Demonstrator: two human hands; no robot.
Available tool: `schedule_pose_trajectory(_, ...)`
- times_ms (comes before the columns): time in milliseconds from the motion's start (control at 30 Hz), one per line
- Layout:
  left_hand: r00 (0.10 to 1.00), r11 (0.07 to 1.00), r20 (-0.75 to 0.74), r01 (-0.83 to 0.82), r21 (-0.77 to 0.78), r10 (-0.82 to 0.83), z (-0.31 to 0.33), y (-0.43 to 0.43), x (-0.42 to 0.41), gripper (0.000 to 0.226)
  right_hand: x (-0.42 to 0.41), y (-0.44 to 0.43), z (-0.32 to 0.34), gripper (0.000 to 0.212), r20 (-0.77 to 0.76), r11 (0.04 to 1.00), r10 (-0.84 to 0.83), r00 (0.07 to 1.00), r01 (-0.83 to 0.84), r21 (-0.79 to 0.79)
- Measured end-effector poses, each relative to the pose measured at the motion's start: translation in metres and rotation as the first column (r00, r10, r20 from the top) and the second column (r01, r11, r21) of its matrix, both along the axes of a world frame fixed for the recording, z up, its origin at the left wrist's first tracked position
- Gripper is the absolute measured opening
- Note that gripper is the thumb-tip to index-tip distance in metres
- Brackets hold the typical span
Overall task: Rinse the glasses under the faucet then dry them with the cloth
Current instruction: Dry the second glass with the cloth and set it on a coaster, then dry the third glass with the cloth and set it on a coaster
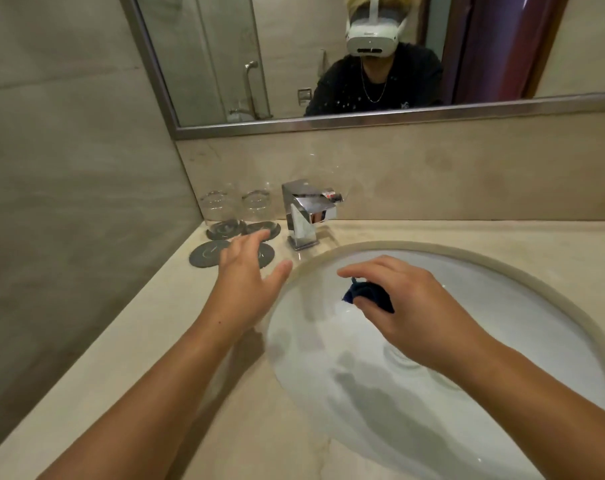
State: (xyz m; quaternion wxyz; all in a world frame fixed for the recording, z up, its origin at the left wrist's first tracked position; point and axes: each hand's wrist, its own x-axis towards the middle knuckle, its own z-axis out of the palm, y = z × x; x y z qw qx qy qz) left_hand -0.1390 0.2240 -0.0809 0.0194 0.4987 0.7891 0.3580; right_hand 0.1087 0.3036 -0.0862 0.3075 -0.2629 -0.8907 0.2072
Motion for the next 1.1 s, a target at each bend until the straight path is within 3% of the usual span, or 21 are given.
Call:
schedule_pose_trajectory(267,0.975,0.976,-0.080,0.199,-0.085,-0.205,-0.003,-0.006,0.079,0.062,0.060,0.001,0.010,0.035,-0.142,0.992,-0.122,0.982,0.127,0.024)
schedule_pose_trajectory(367,0.953,0.956,-0.120,0.262,-0.134,-0.278,-0.005,0.002,0.110,0.059,0.084,0.011,0.012,0.031,-0.250,0.975,-0.216,0.944,0.197,-0.100)
schedule_pose_trajectory(533,0.910,0.849,-0.025,0.375,-0.371,-0.413,-0.021,0.028,0.147,0.071,0.106,0.013,-0.006,0.027,-0.368,0.879,-0.419,0.830,0.268,-0.395)
schedule_pose_trajectory(700,0.879,0.707,-0.059,0.339,-0.621,-0.473,-0.027,0.058,0.156,0.097,0.117,0.021,-0.012,0.029,-0.388,0.818,-0.464,0.796,0.217,-0.533)
schedule_pose_trajectory(867,0.824,0.582,-0.115,0.286,-0.761,-0.555,-0.033,0.092,0.164,0.111,0.123,0.031,-0.015,0.029,-0.398,0.780,-0.491,0.775,0.187,-0.597)
schedule_pose_trajectory(967,0.789,0.501,-0.121,0.255,-0.827,-0.603,-0.035,0.112,0.172,0.107,0.123,0.036,-0.016,0.030,-0.400,0.747,-0.500,0.768,0.149,-0.648)
schedule_pose_trajectory(1100,0.732,0.447,-0.189,0.173,-0.878,-0.654,-0.037,0.129,0.181,0.085,0.123,0.039,-0.016,0.030,-0.398,0.725,-0.493,0.774,0.112,-0.679)
